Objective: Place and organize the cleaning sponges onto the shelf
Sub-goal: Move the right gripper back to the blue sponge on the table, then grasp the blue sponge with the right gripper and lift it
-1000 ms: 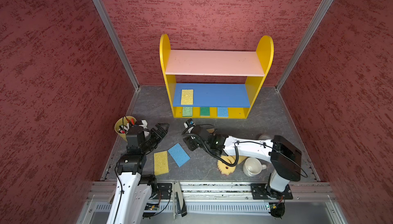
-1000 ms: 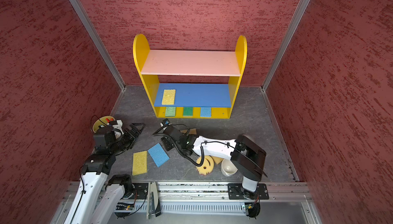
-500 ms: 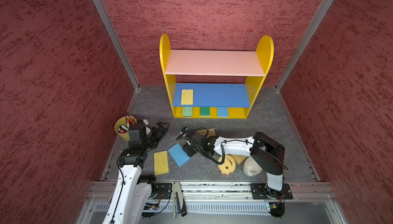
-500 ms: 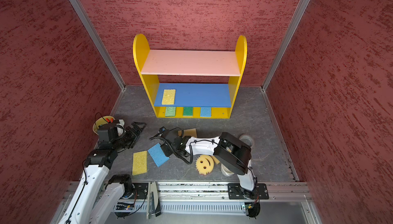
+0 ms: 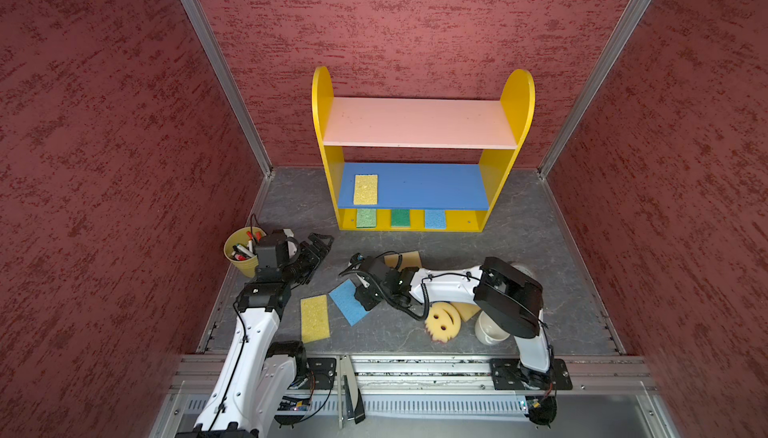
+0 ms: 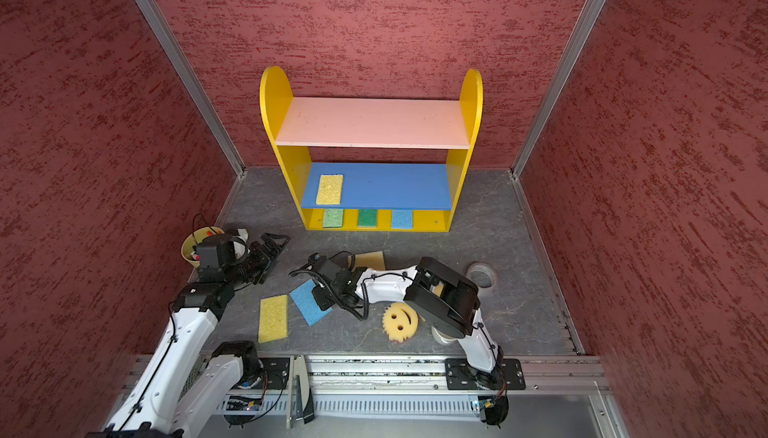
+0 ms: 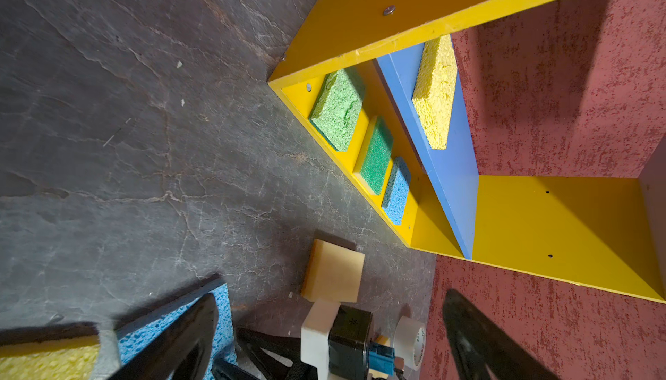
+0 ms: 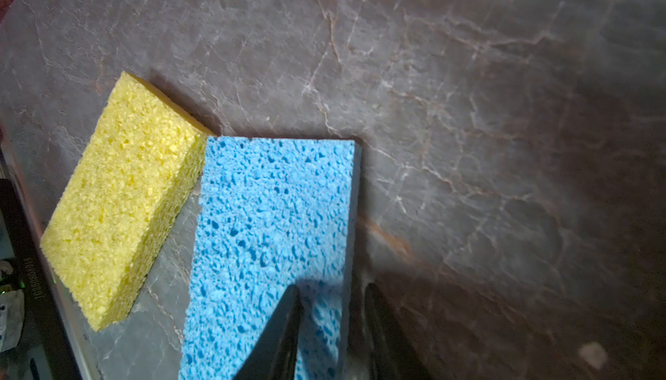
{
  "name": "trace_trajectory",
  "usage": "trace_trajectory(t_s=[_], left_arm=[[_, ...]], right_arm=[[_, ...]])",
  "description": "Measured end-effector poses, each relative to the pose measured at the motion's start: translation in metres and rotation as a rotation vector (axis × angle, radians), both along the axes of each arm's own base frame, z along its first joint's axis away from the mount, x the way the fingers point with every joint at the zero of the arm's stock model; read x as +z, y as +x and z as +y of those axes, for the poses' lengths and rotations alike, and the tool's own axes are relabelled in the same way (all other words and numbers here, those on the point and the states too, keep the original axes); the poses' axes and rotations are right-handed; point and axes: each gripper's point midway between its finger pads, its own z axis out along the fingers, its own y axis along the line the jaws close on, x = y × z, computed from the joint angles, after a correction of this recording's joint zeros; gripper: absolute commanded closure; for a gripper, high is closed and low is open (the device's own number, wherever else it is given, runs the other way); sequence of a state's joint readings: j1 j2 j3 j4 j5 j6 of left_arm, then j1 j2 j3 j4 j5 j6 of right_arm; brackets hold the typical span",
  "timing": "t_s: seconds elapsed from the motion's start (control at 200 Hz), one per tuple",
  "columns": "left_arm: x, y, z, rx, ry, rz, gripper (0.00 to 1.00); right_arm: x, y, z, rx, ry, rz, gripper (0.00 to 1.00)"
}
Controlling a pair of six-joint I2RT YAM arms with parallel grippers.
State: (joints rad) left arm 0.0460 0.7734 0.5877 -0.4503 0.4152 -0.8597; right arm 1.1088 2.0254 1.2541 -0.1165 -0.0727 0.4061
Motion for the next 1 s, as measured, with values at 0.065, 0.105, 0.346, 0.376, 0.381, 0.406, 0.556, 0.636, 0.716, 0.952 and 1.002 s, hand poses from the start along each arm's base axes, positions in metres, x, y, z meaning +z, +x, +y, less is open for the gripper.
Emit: trace_trajectory(t_s=[0.065, 0.105, 0.346, 0.376, 0.381, 0.406, 0.556, 0.636, 0.716, 0.952, 1.002], left_arm=[[-0.001, 0.0, -0.001, -0.003, -0.002, 0.001, 0.03], [0.0, 0.0, -0.001, -0.004, -0.003, 0.0, 0.03], [0.006, -0.003, -0.002, -0.009, -0.006, -0.025, 0.03], [0.006, -0.003, -0.002, -0.01, -0.006, -0.027, 0.03], [0.006, -0.003, -0.002, -0.011, -0.006, -0.027, 0.03], [0.007, -0.003, -0.002, -0.011, -0.006, -0.029, 0.03], [0.007, -0.004, -0.004, -0.017, -0.008, -0.029, 0.03], [0.006, -0.005, -0.008, -0.036, -0.008, -0.027, 0.03], [0.003, -0.007, -0.017, -0.067, -0.002, -0.02, 0.03], [-0.018, -0.011, -0.061, -0.221, 0.031, 0.021, 0.03], [-0.021, -0.011, -0.072, -0.257, 0.034, 0.022, 0.03]], right_arm=[[0.0, 0.0, 0.0, -0.003, 0.003, 0.004, 0.82], [0.0, 0.0, 0.0, -0.003, 0.003, 0.005, 0.86], [0.004, 0.005, -0.001, -0.014, 0.018, -0.003, 1.0], [0.007, 0.006, -0.003, -0.018, 0.024, -0.007, 1.0], [0.007, 0.007, -0.004, -0.019, 0.026, -0.008, 1.0], [0.01, 0.008, -0.007, -0.025, 0.03, -0.009, 1.0], [0.033, 0.03, -0.03, -0.099, 0.105, -0.013, 1.0], [0.049, 0.046, -0.047, -0.156, 0.166, -0.011, 1.0], [0.061, 0.058, -0.063, -0.209, 0.221, -0.012, 1.0], [0.092, 0.061, -0.083, -0.26, 0.361, -0.004, 1.0], [0.1, 0.059, -0.083, -0.258, 0.4, 0.001, 1.0]])
